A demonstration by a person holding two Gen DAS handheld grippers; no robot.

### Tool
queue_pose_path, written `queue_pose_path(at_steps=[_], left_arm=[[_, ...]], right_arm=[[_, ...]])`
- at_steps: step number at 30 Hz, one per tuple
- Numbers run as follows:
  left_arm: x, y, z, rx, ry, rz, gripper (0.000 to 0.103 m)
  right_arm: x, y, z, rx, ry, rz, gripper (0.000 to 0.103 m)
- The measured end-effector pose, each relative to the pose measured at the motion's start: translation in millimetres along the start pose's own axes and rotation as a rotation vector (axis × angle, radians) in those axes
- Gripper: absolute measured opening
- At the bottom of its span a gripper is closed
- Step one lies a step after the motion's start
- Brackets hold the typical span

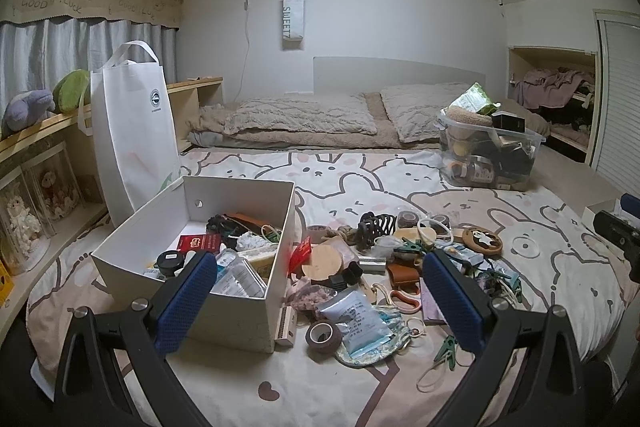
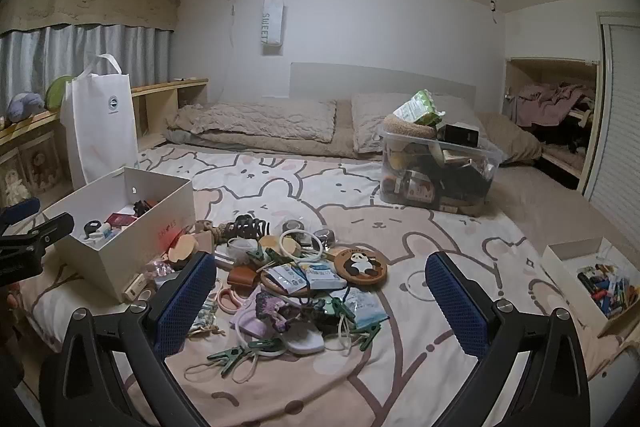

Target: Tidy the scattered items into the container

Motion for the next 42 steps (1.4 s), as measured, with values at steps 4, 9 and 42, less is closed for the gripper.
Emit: queue_pose_path(at_steps=[4, 9, 42], left_arm=[[-0.3, 3.5, -0.5, 0.001, 0.001, -0.007, 0.103], [-2.0, 6.7, -0.4, -0.011, -0.007, -0.01, 0.103], [0.2, -9.1, -0.7, -0.014, -0.025, -0.005, 0.103]], right_arm=[[-1.5, 0.5, 0.3, -0.004, -0.004, -0.004, 0.103], [-0.7, 0.0, 0.9, -0.009, -0.009, -0.008, 0.103], [0.2, -11.9, -8.1, -0.008, -0.051, -0.01, 0.103]])
Point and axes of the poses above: each gripper's, at about its wrist camera, not at the fingertips, and y roughly against the way its jaws point, z to its left, x to its underside, the point moved 2 cm from there along -y, roughly the way its jaws point, and after that the axes turned 6 degrees about x, right-handed, at the moved point
